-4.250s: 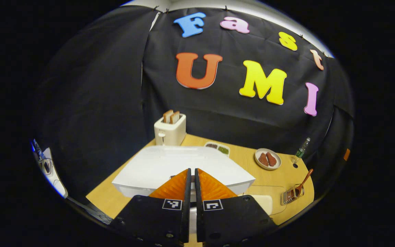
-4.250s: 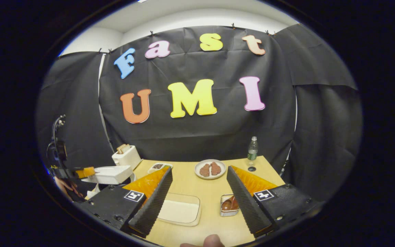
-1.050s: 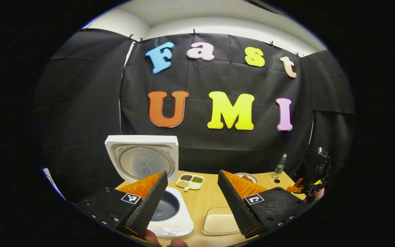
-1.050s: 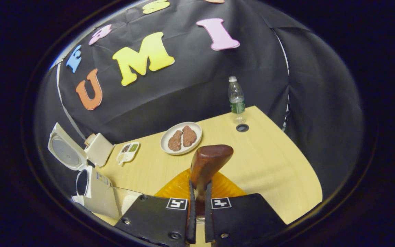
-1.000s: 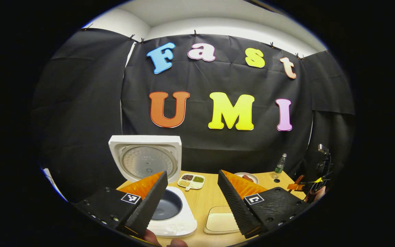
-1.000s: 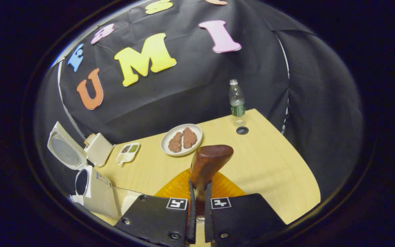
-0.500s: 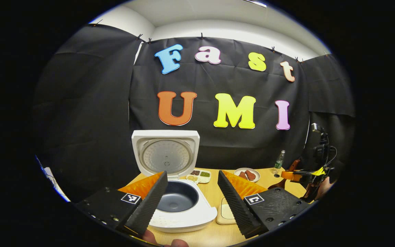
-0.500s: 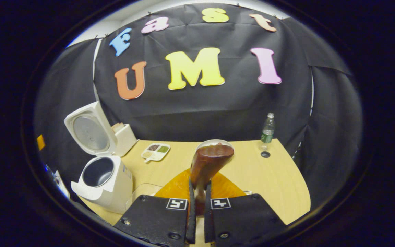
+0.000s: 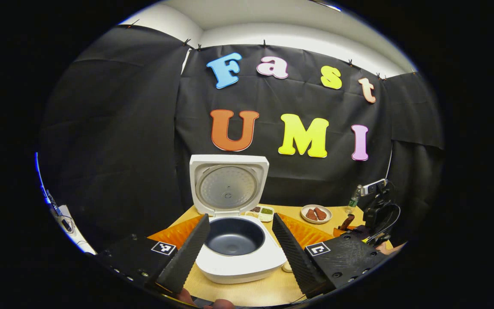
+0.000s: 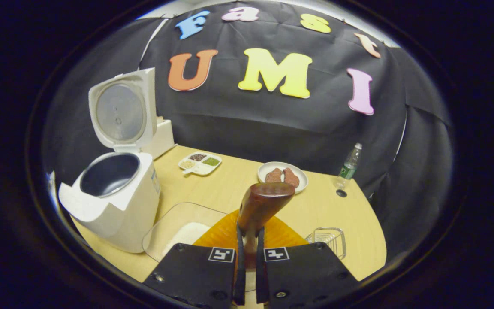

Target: Close the left gripper, press the button to open the rice cooker; take a wooden spoon from the chopstick holder with the right hand, scoop a spoonful of rice and pour it into the rice cooker, then put the wooden spoon back into the chopstick holder.

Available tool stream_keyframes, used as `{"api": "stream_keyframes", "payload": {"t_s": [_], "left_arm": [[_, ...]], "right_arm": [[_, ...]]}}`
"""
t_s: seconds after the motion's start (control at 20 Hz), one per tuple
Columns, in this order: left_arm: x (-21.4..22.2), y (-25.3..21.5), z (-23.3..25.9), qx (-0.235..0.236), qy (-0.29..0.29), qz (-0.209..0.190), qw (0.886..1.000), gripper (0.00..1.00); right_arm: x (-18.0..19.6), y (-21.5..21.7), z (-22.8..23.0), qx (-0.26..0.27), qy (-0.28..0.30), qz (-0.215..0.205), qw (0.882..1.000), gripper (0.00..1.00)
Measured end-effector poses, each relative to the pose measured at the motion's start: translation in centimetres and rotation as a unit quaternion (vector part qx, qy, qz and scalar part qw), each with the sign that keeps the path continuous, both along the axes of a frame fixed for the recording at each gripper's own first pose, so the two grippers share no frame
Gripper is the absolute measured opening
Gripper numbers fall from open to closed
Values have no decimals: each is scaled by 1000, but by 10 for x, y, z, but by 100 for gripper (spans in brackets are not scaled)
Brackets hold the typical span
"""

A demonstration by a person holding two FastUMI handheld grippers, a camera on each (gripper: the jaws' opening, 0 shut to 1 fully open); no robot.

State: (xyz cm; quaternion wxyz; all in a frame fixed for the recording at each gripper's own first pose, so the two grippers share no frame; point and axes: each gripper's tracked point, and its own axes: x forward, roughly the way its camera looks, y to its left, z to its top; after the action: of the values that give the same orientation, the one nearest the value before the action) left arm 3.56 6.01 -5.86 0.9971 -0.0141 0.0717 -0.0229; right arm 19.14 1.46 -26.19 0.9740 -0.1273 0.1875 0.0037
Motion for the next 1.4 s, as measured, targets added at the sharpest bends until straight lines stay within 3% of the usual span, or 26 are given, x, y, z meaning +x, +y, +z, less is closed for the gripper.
{"api": "stream_keyframes", "payload": {"t_s": [0.1, 0.25, 0.35, 0.5, 0.65, 0.9, 1.1, 1.15, 1.4], "left_arm": [[-2, 5, -2, -3, 5, 3, 1000, 94], [-4, 10, -3, -2, 9, 5, 1000, 94], [-6, 11, -1, -3, 9, 4, 1000, 94], [-8, 16, -3, -1, 11, 5, 1000, 94], [-8, 16, -5, -4, 18, 6, 1000, 94], [-9, 12, -3, 1, 19, 6, 1000, 94], [-10, 4, -1, -1, 22, 5, 1000, 94], [-10, 2, 0, 0, 20, 6, 1000, 94], [-4, -12, 2, -6, 12, 1, 1000, 94]], "right_arm": [[0, 10, -17, -12, 7, -1, 1000, 11], [0, 26, -29, 35, 20, -1, 999, 12], [-1, 36, -32, 86, 33, 0, 996, 11], [0, 47, -35, 184, 58, -8, 981, 12], [2, 52, -36, 271, 81, -17, 959, 11], [4, 59, -36, 401, 104, -27, 910, 11], [7, 37, -46, 491, 121, -57, 861, 11], [6, 31, -46, 504, 123, -64, 853, 11], [-6, -5, -16, 539, 102, -76, 833, 11]]}}
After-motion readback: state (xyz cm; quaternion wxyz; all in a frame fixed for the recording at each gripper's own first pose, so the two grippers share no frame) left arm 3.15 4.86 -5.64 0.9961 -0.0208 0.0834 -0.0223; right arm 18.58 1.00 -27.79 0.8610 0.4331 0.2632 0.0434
